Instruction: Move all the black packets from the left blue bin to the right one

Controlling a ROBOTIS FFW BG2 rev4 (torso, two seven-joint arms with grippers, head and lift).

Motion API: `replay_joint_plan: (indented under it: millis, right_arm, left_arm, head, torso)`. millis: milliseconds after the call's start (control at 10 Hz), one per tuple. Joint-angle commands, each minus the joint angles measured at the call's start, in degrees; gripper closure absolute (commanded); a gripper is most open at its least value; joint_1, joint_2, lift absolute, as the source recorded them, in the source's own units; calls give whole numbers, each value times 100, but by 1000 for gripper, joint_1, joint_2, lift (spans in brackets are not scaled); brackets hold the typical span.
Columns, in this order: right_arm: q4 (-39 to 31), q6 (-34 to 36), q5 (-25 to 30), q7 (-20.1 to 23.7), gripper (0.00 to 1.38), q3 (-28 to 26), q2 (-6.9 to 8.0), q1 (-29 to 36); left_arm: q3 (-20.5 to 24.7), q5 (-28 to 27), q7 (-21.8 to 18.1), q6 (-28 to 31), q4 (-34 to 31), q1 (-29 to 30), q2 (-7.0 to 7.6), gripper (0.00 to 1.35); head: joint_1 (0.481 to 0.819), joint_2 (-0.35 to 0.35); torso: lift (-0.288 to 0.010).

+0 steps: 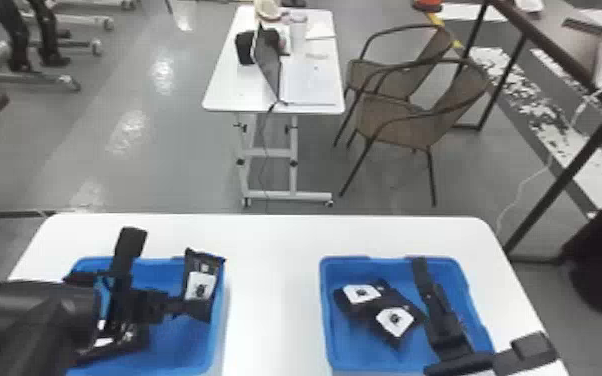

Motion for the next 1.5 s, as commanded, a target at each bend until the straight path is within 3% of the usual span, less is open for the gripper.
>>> replay_joint_plan:
  millis: [0, 300, 400, 800, 1100, 1200, 1400]
  right_arm:
    - [-8, 0, 18, 8, 139, 20, 5, -9]
    - [-8, 62, 53, 52, 139, 38, 5, -61]
    - [-8, 62, 53, 60, 139, 55, 5, -61]
    - [-8, 369, 246, 553, 127, 64, 5, -343]
    - [-60, 396, 510, 1018, 133, 64, 0, -677]
    - [-87, 396, 633, 1194, 133, 64, -26, -809]
    - [-60, 580, 914, 1590, 128, 64, -105, -1011]
  left_arm:
    - [73, -4, -325, 45, -819, 354, -1, 944]
    - [187, 57, -1168, 142, -1830, 784, -27, 944]
    - [231, 136, -1212, 230, -2155, 916, -63, 946]
    - [-322, 479, -1898, -359, -2252, 468, -63, 958]
    - [-973, 699, -2206, -641, -1672, -42, -27, 958]
    - [-1192, 998, -2276, -816, -1215, -209, -80, 958]
    - [-1526, 954, -2557, -1098, -512, -639, -309, 957]
  head:
    - [695, -69]
    - [695, -82]
    - [695, -89]
    - [695, -111]
    - [695, -134]
    - [695, -139]
    - [695, -166]
  torso:
    - [0]
    - [0]
    - [0]
    - [0]
    - [0]
    - [0]
    - [0]
